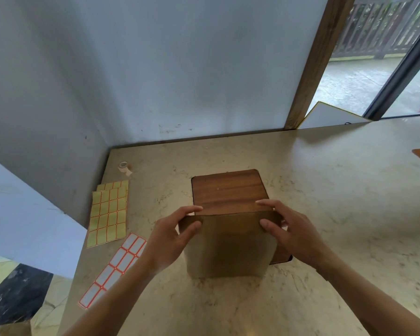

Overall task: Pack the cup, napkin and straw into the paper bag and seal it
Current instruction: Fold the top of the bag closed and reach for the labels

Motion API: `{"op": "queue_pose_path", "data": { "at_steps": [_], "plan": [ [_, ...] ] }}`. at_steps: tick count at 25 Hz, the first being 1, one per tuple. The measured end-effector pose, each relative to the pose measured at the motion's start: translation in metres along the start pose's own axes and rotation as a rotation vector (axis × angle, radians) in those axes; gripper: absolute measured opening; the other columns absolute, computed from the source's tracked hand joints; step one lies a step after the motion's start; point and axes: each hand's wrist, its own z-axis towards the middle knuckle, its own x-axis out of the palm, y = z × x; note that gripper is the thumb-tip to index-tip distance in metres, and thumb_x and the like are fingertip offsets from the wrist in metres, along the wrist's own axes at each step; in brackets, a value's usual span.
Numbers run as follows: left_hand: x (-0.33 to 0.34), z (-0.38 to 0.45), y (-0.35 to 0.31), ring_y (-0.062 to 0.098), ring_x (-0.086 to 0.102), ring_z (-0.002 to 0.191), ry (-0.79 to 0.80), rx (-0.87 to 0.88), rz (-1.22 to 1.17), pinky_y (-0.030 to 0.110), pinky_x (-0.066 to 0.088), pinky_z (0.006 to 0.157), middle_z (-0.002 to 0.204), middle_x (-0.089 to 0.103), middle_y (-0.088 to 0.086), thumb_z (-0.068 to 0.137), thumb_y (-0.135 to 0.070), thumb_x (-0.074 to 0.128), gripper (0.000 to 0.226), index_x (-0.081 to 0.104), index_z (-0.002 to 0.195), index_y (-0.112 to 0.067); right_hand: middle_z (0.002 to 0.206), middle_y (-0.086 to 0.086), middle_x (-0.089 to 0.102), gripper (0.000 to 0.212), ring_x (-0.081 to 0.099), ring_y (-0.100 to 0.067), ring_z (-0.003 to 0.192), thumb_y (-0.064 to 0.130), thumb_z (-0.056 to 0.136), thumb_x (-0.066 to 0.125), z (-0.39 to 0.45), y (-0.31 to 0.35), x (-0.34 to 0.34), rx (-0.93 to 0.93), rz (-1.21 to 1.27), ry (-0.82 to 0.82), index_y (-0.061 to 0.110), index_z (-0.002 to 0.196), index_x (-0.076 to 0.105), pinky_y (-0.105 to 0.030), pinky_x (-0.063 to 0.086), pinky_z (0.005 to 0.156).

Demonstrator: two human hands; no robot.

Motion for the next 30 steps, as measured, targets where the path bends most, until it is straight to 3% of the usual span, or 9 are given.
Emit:
{"op": "queue_pose_path", "data": {
  "at_steps": [3, 6, 9, 12, 15, 18, 24, 30],
  "plan": [
    [0.011, 0.0, -0.001, -0.007, 0.055, 0.099, -0.059, -0.018, 0.064, 0.01, 0.05, 0.071, 0.102, 0.058, -0.028, 0.091, -0.045, 0.05, 0.026, 0.053, 0.117, -0.049, 0.121, 0.006, 0.046, 0.033, 0.05, -0.014, 0.104, 0.04, 0.094, 0.049, -0.003, 0.0, 0.009, -0.051, -0.241, -0.074, 0.043, 0.127, 0.05, -0.03, 0.053, 0.08],
    [0.023, 0.002, 0.0, 0.006, 0.052, 0.093, -0.111, -0.079, 0.2, 0.028, 0.054, 0.078, 0.104, 0.053, -0.011, 0.095, -0.035, 0.053, 0.023, 0.06, 0.117, -0.038, 0.124, 0.004, 0.055, 0.032, 0.045, -0.023, 0.113, 0.043, 0.095, 0.043, -0.004, 0.003, 0.016, -0.279, -0.522, -0.13, 0.035, 0.12, 0.062, -0.037, 0.043, 0.087],
    [0.028, 0.003, 0.0, 0.011, 0.046, 0.101, -0.115, -0.062, 0.335, 0.033, 0.045, 0.085, 0.119, 0.047, -0.004, 0.095, -0.032, 0.054, 0.018, 0.065, 0.109, -0.035, 0.117, 0.01, 0.063, 0.039, 0.051, -0.022, 0.111, 0.051, 0.093, 0.041, -0.003, 0.007, 0.022, -0.354, -0.617, -0.034, 0.031, 0.119, 0.063, -0.04, 0.042, 0.092],
    [0.028, 0.003, -0.003, 0.015, 0.046, 0.104, -0.087, 0.135, 0.546, 0.034, 0.033, 0.087, 0.107, 0.059, -0.008, 0.096, -0.041, 0.042, 0.026, 0.066, 0.105, -0.034, 0.11, 0.013, 0.067, 0.037, 0.058, -0.016, 0.099, 0.048, 0.093, 0.041, -0.002, 0.011, 0.028, -0.331, -0.602, 0.026, 0.032, 0.117, 0.064, -0.035, 0.044, 0.086],
    [0.033, 0.003, -0.009, 0.014, 0.049, 0.101, 0.029, 0.289, 0.677, 0.039, 0.034, 0.093, 0.099, 0.063, -0.01, 0.096, -0.054, 0.035, 0.038, 0.066, 0.104, -0.032, 0.1, 0.013, 0.069, 0.031, 0.058, -0.013, 0.087, 0.044, 0.092, 0.045, 0.002, 0.017, 0.032, -0.299, -0.549, 0.058, 0.03, 0.108, 0.067, -0.031, 0.048, 0.074],
    [0.043, 0.008, -0.012, 0.017, 0.055, 0.096, 0.125, 0.403, 0.772, 0.042, 0.037, 0.097, 0.096, 0.065, -0.007, 0.093, -0.054, 0.043, 0.035, 0.066, 0.101, -0.029, 0.092, 0.011, 0.07, 0.032, 0.057, -0.012, 0.079, 0.044, 0.091, 0.042, 0.008, 0.026, 0.036, -0.33, -0.541, 0.105, 0.027, 0.098, 0.069, -0.028, 0.048, 0.065],
    [0.049, 0.015, -0.018, 0.018, 0.059, 0.081, 0.141, 0.488, 0.765, 0.039, 0.044, 0.085, 0.085, 0.066, -0.005, 0.093, -0.039, 0.053, 0.021, 0.069, 0.09, -0.025, 0.085, 0.009, 0.07, 0.02, 0.056, -0.014, 0.073, 0.034, 0.093, 0.053, 0.01, 0.027, 0.035, -0.344, -0.523, 0.12, 0.027, 0.096, 0.072, -0.026, 0.044, 0.057],
    [0.016, 0.01, -0.002, 0.02, 0.061, 0.078, 0.124, 0.391, 0.716, 0.039, 0.045, 0.081, 0.082, 0.067, -0.003, 0.085, -0.027, 0.07, 0.007, 0.071, 0.091, -0.023, 0.086, 0.016, 0.069, 0.018, 0.055, -0.007, 0.076, 0.037, 0.091, 0.058, 0.007, 0.001, 0.015, -0.192, -0.452, 0.099, 0.033, 0.1, 0.072, -0.024, 0.047, 0.06]
  ]
}}
